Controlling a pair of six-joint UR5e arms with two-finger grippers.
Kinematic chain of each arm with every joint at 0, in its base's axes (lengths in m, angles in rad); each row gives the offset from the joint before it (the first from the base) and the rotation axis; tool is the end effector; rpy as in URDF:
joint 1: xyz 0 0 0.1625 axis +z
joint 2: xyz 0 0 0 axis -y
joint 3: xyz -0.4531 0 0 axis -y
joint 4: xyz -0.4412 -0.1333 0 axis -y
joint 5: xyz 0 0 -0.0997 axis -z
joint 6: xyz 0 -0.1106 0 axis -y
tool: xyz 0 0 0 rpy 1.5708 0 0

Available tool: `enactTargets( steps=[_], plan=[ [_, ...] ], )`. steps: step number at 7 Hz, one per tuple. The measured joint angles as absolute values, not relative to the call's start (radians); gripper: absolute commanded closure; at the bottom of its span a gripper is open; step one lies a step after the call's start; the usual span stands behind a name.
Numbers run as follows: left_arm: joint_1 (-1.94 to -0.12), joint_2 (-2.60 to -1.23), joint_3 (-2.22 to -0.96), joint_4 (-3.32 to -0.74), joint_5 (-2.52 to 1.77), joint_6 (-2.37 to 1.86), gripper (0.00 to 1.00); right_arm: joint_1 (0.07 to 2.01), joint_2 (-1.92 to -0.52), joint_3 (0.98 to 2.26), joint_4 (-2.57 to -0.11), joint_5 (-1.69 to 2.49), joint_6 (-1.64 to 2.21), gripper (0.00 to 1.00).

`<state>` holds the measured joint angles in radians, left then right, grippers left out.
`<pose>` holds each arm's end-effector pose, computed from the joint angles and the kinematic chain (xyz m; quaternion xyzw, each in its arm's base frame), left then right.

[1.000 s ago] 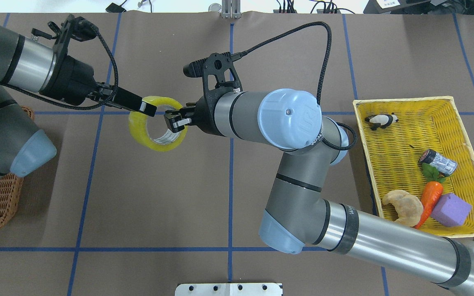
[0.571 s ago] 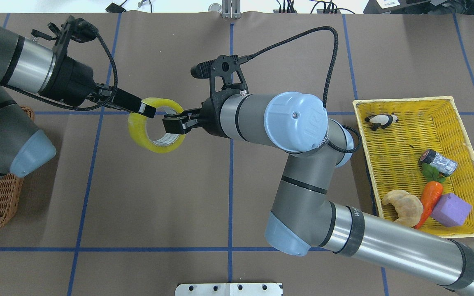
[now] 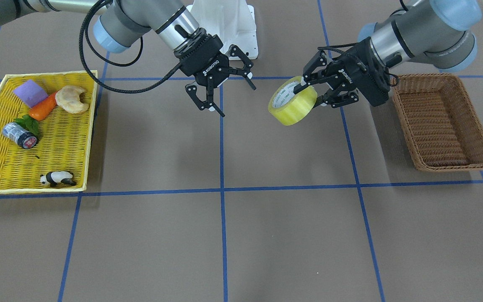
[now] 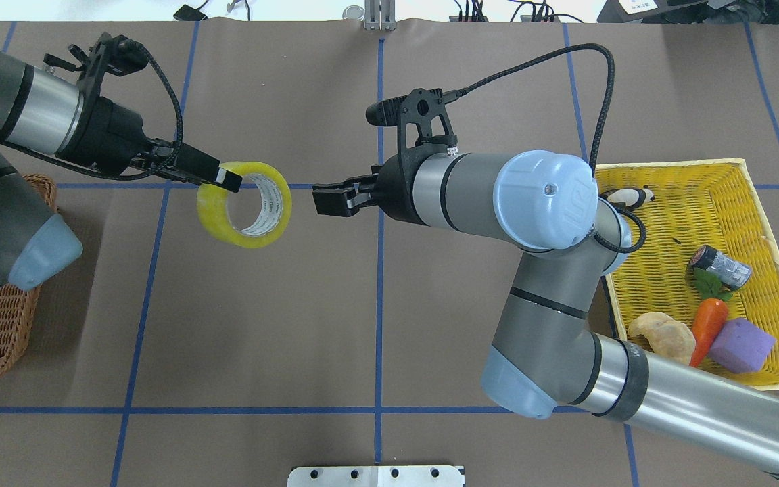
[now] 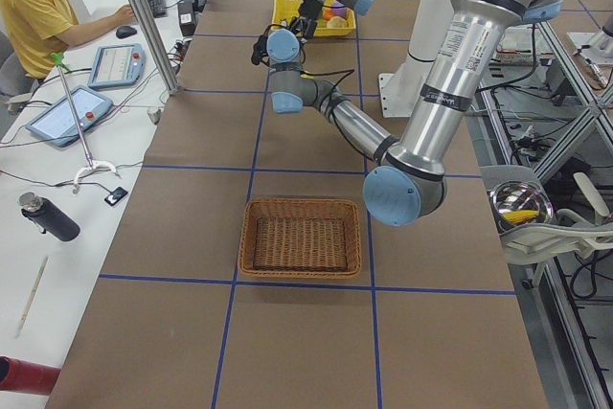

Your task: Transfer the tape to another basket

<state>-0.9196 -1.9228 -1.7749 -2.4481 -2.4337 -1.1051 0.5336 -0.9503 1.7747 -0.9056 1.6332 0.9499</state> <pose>0.3341 -0.5197 0.2660 0.1384 0.6605 0.1136 0.7291 -0.5221 -0.4553 0.1168 0.3505 -0.5802 -0.0532 0.7332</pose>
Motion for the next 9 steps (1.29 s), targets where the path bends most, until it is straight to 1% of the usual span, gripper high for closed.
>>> enactTargets(
  steps=[2,4,6,7,9],
  plan=[
    [-0.987,-1.824,-1.774,-2.501,-2.439,-1.167,0.95,0.645,-1.013,1.758,-0.912,1.692,0.970,0.00],
    [-1.078,-1.682,-1.772,-2.620,-2.450,-1.251,0.95,0.759,-1.063,1.722,-0.940,1.779,0.972,0.00],
    [-1.201,-1.525,-1.755,-2.704,-2.501,-1.292,0.95,0.849,-1.072,1.708,-1.075,1.804,0.938,0.00],
    [-1.248,-1.473,-1.706,-2.773,-2.543,-1.299,0.95,0.887,-1.075,1.703,-1.124,1.829,0.893,0.00],
    [-1.288,-1.446,-1.505,-3.028,-2.581,-1.341,0.95,0.950,-1.085,1.695,-1.150,1.905,0.834,0.00]
  ],
)
